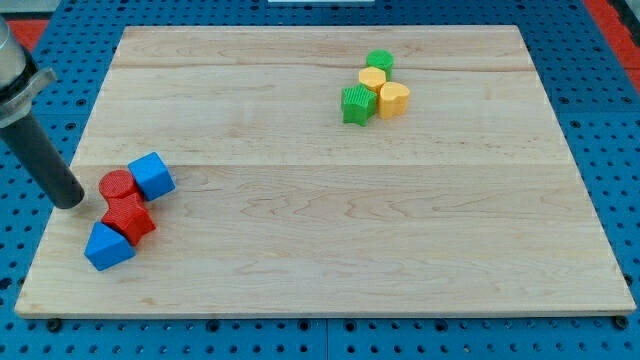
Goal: Separate red star from blue blocks
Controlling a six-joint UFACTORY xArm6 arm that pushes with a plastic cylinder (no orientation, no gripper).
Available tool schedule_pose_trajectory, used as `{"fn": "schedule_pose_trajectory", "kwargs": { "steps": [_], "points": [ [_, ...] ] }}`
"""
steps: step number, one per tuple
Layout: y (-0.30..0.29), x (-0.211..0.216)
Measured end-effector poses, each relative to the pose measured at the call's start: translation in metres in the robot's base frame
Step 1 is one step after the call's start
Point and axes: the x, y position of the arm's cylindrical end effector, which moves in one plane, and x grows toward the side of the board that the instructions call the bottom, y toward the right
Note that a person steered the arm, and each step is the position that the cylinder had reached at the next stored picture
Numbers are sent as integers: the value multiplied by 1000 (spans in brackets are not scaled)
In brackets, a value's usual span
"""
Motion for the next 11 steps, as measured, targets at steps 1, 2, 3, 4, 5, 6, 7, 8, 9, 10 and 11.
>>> {"fn": "schedule_pose_trajectory", "kwargs": {
  "steps": [1, 2, 3, 4, 5, 6, 7, 8, 9, 10, 11],
  "points": [
    [0, 24],
    [0, 51],
    [2, 78],
    [14, 104],
    [36, 112],
    [54, 101],
    [41, 94],
    [31, 86],
    [38, 67],
    [59, 45],
    [88, 24]
  ]
}}
